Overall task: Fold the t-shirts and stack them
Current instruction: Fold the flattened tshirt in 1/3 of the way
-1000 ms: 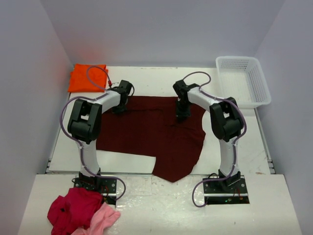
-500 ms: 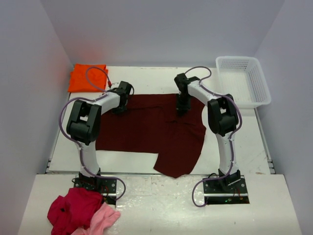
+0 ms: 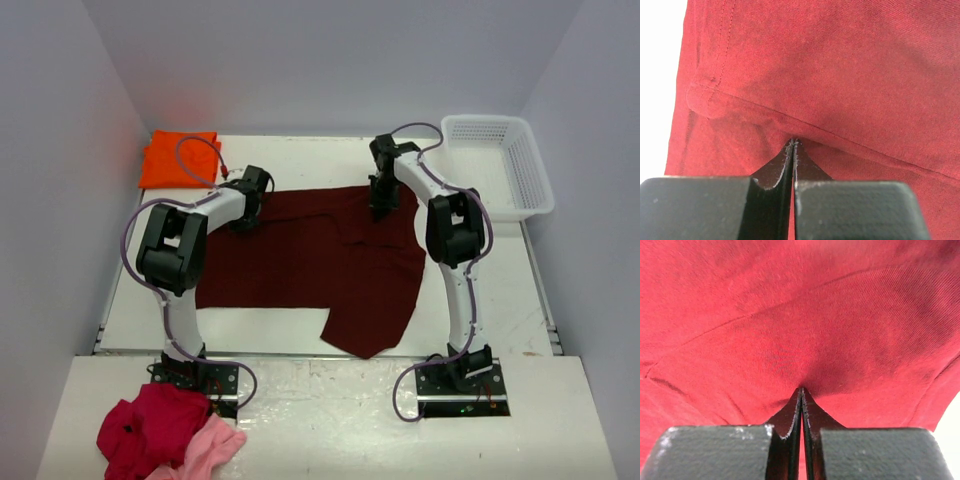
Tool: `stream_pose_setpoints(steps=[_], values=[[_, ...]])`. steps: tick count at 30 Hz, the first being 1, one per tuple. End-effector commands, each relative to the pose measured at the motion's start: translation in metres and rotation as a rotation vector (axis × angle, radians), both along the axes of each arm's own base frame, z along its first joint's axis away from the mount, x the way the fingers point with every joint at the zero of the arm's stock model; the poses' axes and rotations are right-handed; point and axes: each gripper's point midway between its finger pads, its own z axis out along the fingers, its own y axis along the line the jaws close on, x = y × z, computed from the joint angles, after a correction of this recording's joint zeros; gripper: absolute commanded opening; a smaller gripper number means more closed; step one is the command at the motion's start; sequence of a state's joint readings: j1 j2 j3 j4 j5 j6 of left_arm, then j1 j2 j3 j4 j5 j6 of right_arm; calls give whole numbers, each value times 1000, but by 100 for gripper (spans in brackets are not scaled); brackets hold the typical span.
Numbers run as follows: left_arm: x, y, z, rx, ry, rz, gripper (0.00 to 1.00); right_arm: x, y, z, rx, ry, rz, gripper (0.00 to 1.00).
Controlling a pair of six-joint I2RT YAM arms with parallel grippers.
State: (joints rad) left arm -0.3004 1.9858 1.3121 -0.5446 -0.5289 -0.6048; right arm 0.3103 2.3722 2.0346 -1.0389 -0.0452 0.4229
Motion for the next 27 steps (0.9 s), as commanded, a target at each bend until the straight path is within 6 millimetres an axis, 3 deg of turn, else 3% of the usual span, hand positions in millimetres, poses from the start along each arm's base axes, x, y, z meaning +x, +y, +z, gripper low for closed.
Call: stream_pose_setpoints(steps=[1,5,8,9,10,11,12,13,14,16,17,19,20,22,23,27], values=[[-3,-7,-24,-40,49,-9,0,17,-2,34,-15,-135,50,0],[2,-11,-22,-53,45,-23,0,37,-4,68,-12,-247,82,0],[5,-14,-15,-65,29,-32,0,41,-1,120,-18,-362,120,0],[8,-14,-7,-67,10,-33,0,36,-1,125,-32,-387,128,0],[8,-13,-4,-62,2,-33,0,24,5,166,-19,-485,139,0],[9,-12,2,-60,-12,-33,0,14,5,163,-31,-505,142,0],[11,-13,6,-63,-21,-36,0,2,11,175,-16,-535,143,0],[12,-13,8,-64,-27,-41,0,-12,6,201,8,-585,118,0],[13,-15,12,-74,-35,-44,0,-32,3,184,18,-520,112,0],[15,-16,17,-81,-42,-51,0,-58,0,173,40,-467,84,0],[15,-18,21,-89,-49,-55,0,-81,-6,156,31,-428,79,0],[15,-18,23,-91,-52,-57,0,-104,-9,137,6,-410,84,0],[15,-19,24,-93,-55,-58,0,-121,-14,117,8,-376,69,0],[14,-20,25,-100,-57,-61,0,-139,-11,97,35,-323,72,0],[14,-22,27,-108,-61,-64,0,-150,-13,76,32,-286,74,0],[11,-25,39,-80,-97,-66,0,-170,-4,41,25,-220,86,0]])
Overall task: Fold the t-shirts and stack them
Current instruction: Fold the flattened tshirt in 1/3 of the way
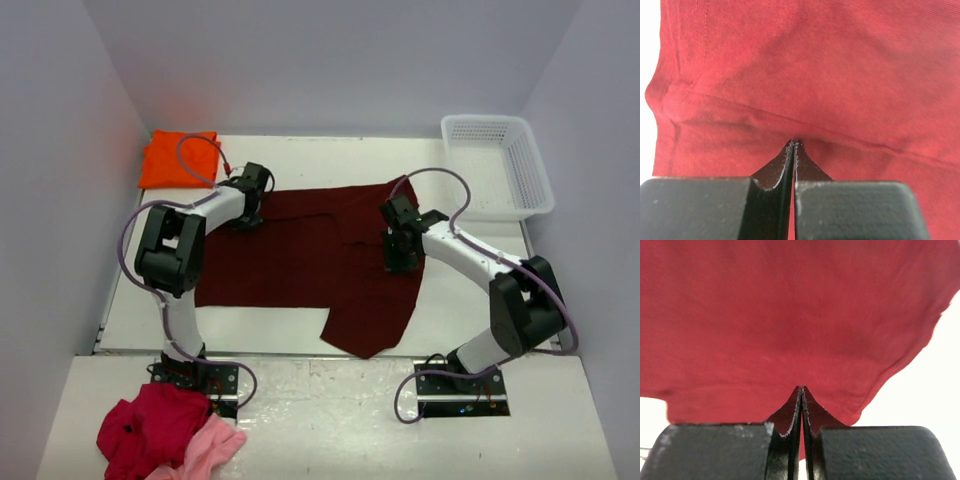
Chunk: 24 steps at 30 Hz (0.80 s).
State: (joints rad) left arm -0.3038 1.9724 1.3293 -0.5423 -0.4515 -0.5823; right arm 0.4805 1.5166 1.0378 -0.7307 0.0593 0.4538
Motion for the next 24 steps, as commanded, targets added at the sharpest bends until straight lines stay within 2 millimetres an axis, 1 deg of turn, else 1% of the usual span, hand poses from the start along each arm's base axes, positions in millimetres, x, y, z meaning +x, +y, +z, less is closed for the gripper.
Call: stream_pose_setpoints(steps=[1,2,3,4,5,7,8,11,13,14,16,17,19,22,24], values=[[6,-9,38,-7,-106,-11,0,3,19,-12,51,-11,-18,0],[5,-9,46,-6,-123,-10,0,3,20,-16,45,-1,-21,0],[4,-8,48,-5,-124,-5,0,1,22,-24,35,26,-25,0],[2,-6,52,-2,-130,6,1,-1,25,-28,32,41,-18,0],[0,-1,58,18,-140,31,2,2,27,-28,33,39,-21,0],[-5,3,63,25,-139,55,3,1,35,-32,29,55,-2,0],[-9,9,67,49,-135,74,3,1,37,-32,26,57,6,0],[-14,8,72,30,-141,83,3,0,38,-38,19,79,-7,0],[-21,2,70,4,-125,58,2,-4,39,-42,15,99,-11,0],[-28,2,66,9,-108,52,0,-6,40,-44,14,108,-10,0],[-36,0,65,18,-99,48,0,-9,42,-46,11,126,-11,0],[-45,-6,61,7,-82,27,0,-12,44,-49,2,139,-2,0],[-54,-14,57,-1,-70,2,0,-13,46,-51,-4,142,0,0],[-67,-18,44,10,-38,-22,0,-13,48,-57,-9,153,-5,0],[-73,-21,29,9,-8,-39,0,-14,50,-61,-7,165,-13,0]])
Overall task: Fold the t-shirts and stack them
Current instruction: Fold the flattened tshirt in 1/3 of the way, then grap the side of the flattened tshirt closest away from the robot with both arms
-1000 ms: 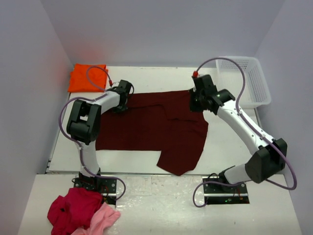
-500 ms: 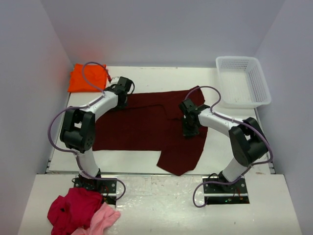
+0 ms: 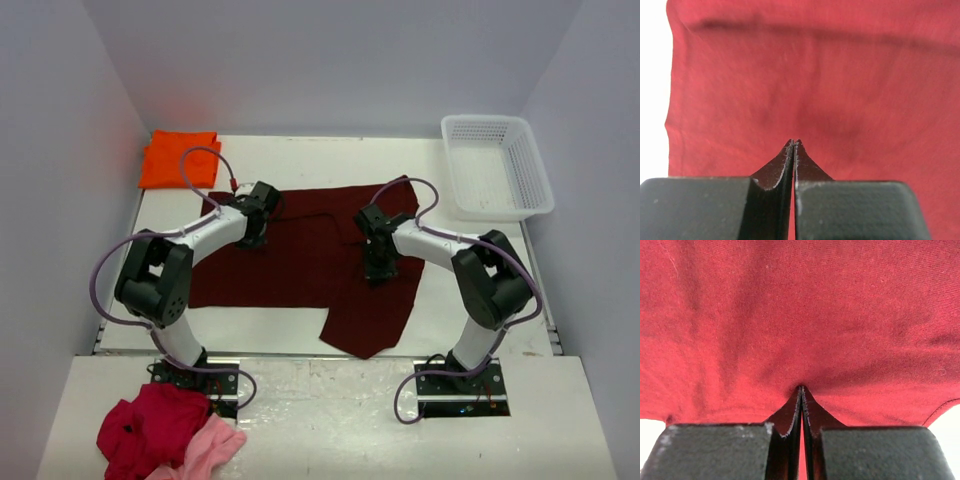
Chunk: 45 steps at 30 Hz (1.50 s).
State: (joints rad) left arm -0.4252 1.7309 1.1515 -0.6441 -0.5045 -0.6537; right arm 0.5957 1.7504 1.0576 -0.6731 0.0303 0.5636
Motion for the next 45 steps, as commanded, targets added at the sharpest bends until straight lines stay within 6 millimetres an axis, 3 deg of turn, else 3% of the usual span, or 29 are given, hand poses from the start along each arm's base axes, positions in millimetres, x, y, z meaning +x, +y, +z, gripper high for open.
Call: stream_pose_setpoints(steps=[1,7,13,18,29,36,41,45], values=[[-9,-4,-10,-17,10,1,0,5,11,-4,21,8,-36,0],[-6,-8,-48,9,84,-14,0,7,10,-11,-9,30,-78,0],[6,-16,-59,1,92,-26,0,9,3,-10,-62,38,-137,0],[11,-18,-58,-7,80,-29,0,12,-2,-7,-99,36,-184,0],[7,-17,-55,-11,69,-33,0,35,13,12,-53,29,-198,0],[3,-10,-45,-3,37,-17,0,47,-2,23,-41,-5,-241,0],[4,-11,-39,-10,26,-17,0,61,-5,41,-46,-54,-218,0],[5,-10,-33,-7,7,-11,0,76,-12,68,-81,-158,-179,0]])
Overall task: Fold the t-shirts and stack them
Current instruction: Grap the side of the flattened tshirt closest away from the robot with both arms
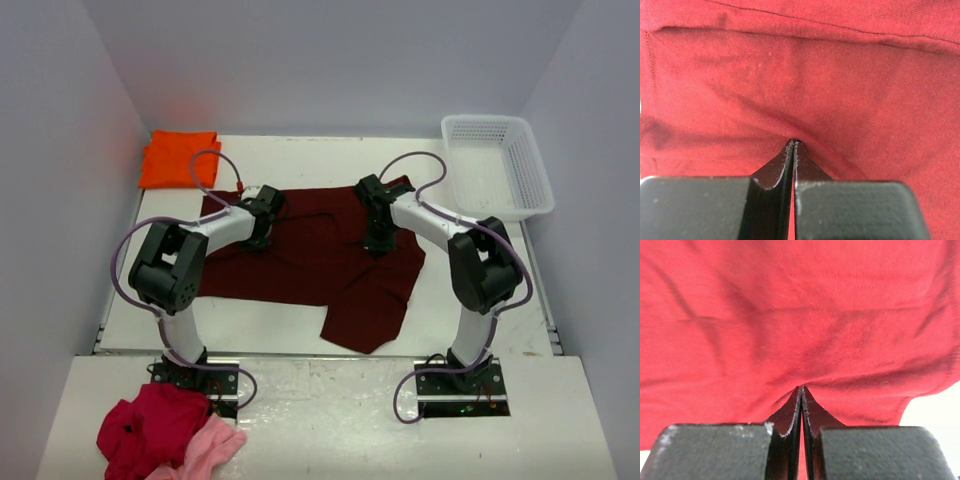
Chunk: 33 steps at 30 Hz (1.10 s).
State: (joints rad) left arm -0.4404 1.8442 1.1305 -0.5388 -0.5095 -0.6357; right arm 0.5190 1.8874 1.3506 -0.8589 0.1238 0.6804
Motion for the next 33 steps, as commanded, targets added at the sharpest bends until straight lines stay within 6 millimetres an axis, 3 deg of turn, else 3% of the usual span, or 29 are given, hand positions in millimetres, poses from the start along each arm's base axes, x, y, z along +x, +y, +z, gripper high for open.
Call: stream_pose_setpoints(steps=[1,2,5,6,9,14,18,27,30,33], values=[[-2,-2,6,-33,-25,18,0,21,-7,48,-32,-172,38,0],[-2,-2,7,-33,-30,22,0,21,-6,65,-3,-220,39,0],[-3,-3,17,-31,-65,19,0,9,-6,89,63,-266,45,20],[-3,-5,25,-36,-89,17,0,-1,-9,87,69,-249,49,37],[-4,-6,42,-31,-144,15,1,-32,-18,87,99,-217,49,47],[-8,-11,66,-45,-195,-1,6,-92,-13,72,167,-145,123,49],[-10,-13,84,-67,-229,-11,6,-140,-19,45,166,-60,119,50],[-12,-19,103,-83,-259,-47,6,-205,-22,10,165,45,111,49],[-13,-22,105,-87,-264,-56,6,-216,-23,0,167,59,82,49],[-14,-25,105,-93,-263,-64,6,-225,-9,-8,243,88,75,49]])
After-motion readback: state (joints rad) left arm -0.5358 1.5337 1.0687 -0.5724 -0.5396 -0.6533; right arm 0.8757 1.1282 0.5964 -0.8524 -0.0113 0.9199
